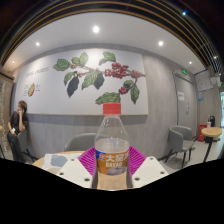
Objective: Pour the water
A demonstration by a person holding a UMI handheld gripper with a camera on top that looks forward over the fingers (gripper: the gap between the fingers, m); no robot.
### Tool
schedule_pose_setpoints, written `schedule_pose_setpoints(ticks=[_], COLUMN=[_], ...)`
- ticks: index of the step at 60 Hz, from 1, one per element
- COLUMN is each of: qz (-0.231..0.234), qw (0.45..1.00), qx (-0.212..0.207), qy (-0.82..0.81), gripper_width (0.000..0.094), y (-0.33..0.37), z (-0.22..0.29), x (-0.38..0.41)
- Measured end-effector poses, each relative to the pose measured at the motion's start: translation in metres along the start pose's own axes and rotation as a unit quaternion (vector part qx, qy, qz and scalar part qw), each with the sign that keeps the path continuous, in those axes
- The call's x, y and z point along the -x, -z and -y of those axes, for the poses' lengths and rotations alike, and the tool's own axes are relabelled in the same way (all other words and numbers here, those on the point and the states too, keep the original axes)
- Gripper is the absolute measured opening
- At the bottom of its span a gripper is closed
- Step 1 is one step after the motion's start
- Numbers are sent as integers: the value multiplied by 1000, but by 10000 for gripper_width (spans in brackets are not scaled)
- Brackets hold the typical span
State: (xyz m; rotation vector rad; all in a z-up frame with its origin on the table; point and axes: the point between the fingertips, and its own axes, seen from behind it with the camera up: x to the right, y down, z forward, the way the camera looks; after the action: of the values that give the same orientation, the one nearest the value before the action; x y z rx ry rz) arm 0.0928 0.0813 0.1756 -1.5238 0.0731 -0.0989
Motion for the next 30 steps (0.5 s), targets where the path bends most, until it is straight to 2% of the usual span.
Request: schedule_pose_setpoints(ticks=[3, 7, 10, 22, 29, 30], qz=[6, 12, 17, 22, 20, 18], qw=[1000, 999, 1000, 999, 999, 999], qx=[26, 36, 26, 30, 40, 45], qy=[-12, -11, -4, -1, 8, 13], gripper_width=[388, 388, 388, 392, 553, 601], y=[1, -7, -2, -7, -6, -6], z=[-18, -36, -34, -36, -39, -42], x=[4, -12, -8, -5, -4, -5])
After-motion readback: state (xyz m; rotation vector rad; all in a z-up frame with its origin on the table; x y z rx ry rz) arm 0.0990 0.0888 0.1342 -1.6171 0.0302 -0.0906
